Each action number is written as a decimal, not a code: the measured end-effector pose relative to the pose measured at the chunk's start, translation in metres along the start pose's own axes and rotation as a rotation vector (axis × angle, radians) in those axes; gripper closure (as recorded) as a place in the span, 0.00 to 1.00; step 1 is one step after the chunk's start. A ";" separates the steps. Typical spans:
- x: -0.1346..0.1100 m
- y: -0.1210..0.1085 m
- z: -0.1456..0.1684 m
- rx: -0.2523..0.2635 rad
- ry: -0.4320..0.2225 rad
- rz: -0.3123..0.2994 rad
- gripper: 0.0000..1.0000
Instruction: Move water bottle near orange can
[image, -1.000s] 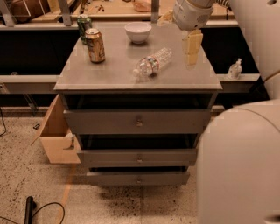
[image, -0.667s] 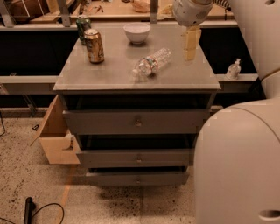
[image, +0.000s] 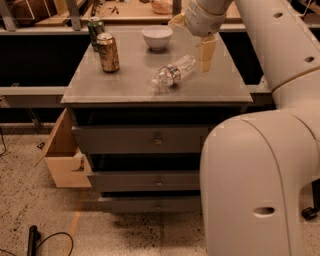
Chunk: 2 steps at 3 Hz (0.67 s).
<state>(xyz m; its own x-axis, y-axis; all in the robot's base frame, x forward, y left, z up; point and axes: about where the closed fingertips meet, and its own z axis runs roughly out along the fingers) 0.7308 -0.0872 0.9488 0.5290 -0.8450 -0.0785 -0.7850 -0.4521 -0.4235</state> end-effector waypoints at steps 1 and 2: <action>-0.008 -0.014 0.035 -0.031 -0.019 -0.094 0.00; -0.016 -0.023 0.070 -0.054 -0.053 -0.185 0.00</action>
Offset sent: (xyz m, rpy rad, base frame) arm 0.0626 0.0472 -0.0604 -0.0971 0.1138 0.3346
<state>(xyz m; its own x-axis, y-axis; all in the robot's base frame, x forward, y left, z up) 0.7631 -0.0430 0.8972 0.6809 -0.7305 -0.0523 -0.6884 -0.6141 -0.3860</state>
